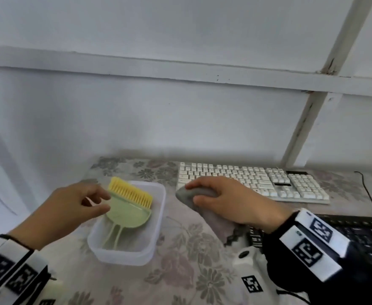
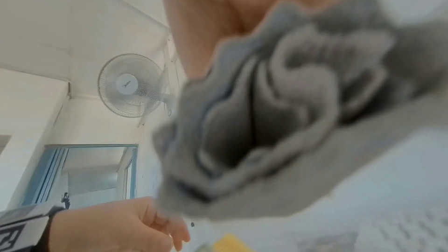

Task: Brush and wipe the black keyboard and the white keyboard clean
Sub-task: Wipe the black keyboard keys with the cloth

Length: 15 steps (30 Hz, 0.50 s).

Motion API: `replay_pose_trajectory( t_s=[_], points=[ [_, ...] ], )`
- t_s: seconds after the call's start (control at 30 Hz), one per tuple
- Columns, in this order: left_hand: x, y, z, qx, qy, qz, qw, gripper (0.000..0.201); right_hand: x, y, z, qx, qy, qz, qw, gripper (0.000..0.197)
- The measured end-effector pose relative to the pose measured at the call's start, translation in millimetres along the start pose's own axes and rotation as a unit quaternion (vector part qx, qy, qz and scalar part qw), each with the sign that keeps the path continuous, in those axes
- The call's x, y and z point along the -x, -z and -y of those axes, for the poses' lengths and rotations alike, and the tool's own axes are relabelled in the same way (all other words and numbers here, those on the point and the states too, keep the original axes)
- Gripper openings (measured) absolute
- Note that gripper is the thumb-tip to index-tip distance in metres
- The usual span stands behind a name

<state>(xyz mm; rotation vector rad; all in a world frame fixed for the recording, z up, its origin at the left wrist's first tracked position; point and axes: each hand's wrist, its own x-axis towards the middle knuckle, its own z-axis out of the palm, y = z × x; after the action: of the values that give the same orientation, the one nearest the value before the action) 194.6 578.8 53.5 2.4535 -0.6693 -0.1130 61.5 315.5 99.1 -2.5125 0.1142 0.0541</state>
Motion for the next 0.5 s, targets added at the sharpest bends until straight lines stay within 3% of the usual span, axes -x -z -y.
replay_pose_trajectory(
  t_s=[0.13,0.27,0.5],
  points=[
    [-10,-4,22,0.019,0.019,0.074,0.997,0.034,-44,-34,23,-0.132,-0.016,0.005,0.991,0.049],
    [-25,-10,30,0.079,0.046,0.097,0.991,0.037,-73,-65,36,-0.202,-0.049,0.027,0.978,0.053],
    [-30,-15,27,0.176,0.035,0.042,0.983,0.037,-88,-89,43,-0.072,-0.089,0.034,0.993,0.022]
  ],
)
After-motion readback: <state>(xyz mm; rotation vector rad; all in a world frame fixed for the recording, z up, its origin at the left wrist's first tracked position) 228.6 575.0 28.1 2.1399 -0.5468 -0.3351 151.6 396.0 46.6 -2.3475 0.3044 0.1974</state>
